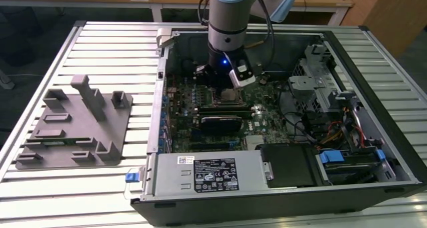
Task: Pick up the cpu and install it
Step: 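Close the cpu cover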
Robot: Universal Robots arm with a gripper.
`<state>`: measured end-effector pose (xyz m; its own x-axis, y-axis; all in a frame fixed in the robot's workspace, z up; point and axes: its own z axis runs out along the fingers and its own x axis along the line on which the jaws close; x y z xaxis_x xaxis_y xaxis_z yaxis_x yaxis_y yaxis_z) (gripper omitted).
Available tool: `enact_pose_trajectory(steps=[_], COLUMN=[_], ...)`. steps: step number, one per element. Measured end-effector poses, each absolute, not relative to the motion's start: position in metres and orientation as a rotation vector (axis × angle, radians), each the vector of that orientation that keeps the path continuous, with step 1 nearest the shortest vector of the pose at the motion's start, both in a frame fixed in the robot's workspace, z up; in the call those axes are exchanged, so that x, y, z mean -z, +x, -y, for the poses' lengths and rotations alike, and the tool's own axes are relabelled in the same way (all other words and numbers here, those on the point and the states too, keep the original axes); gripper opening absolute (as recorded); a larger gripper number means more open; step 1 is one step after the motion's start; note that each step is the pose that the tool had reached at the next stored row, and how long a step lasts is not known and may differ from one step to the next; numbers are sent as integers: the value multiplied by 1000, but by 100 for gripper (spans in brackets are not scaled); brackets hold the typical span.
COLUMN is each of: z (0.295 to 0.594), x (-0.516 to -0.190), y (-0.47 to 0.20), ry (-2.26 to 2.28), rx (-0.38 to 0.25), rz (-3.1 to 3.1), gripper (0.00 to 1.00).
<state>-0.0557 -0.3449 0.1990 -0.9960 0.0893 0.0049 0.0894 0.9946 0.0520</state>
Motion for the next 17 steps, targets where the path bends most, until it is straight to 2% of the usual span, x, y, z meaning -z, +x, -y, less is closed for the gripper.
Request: enact_pose_trajectory(steps=[17], z=[345], x=[-225], y=[-55], ry=[-141], rx=[83], rz=[3134], gripper=[11])
